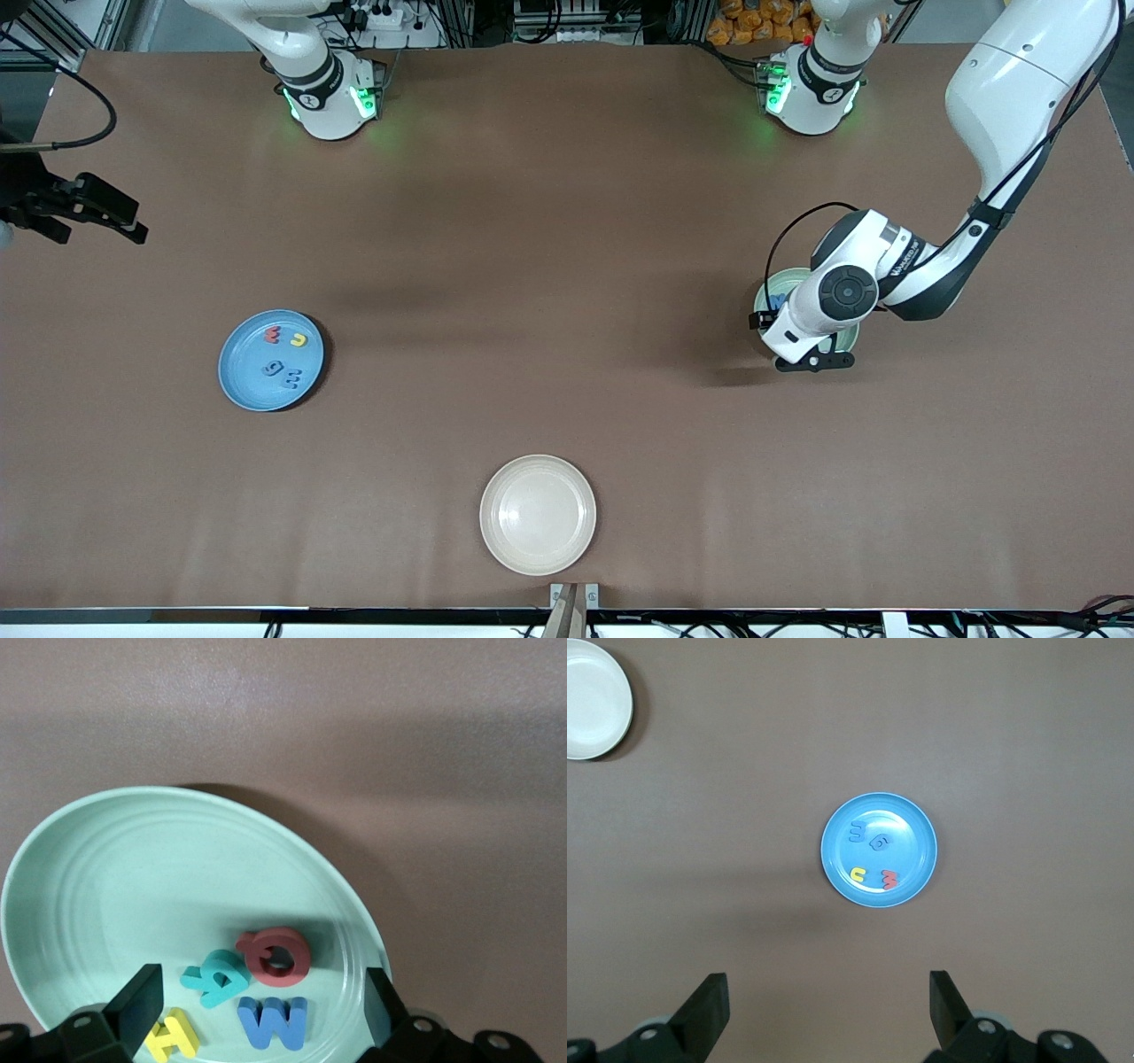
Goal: Sort upper and lower case letters into plates
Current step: 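Carry the Q to the green plate while the right gripper withdraws, then lower the Q onto the green plate and open the left gripper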
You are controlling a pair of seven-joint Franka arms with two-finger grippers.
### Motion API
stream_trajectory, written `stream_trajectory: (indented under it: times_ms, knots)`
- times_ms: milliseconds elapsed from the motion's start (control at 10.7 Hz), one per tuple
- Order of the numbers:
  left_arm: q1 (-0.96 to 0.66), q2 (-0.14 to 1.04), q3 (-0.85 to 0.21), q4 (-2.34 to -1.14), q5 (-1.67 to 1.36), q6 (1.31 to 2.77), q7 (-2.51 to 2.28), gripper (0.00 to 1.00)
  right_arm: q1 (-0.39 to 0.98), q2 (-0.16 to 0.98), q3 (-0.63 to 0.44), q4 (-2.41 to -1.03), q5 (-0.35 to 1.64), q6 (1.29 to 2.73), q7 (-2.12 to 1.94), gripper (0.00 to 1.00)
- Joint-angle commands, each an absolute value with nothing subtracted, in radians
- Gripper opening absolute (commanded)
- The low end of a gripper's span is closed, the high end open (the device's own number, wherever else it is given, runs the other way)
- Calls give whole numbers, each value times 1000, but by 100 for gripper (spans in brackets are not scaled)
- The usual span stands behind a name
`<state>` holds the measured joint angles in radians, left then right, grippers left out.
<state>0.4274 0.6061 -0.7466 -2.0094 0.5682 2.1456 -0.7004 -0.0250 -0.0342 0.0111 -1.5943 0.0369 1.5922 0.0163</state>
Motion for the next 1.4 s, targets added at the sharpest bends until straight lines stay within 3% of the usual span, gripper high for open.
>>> stream_trajectory:
  times_ms: [0,187,468,843,1030,1311]
  knots:
    - [433,546,-765,-2005,545,2137,-638,100,-5,-29,-5,-1580,28,1574,34,100]
    - [434,491,-765,-1970,546,2125,-533,100,-3,-37,-8,-1578,29,1559,37,100]
    - [411,497,-798,-1737,537,1875,-427,100,9,-52,-12,-1575,31,1554,35,100]
    - [407,477,-778,-1619,517,1838,-212,100,11,-49,-5,-1577,35,1546,32,100]
    - [288,396,-576,-1605,349,1838,-56,100,12,-48,-5,-1577,35,1548,29,100]
    - [10,289,-158,-1549,100,1835,12,100,5,-51,9,-1577,38,1543,20,100]
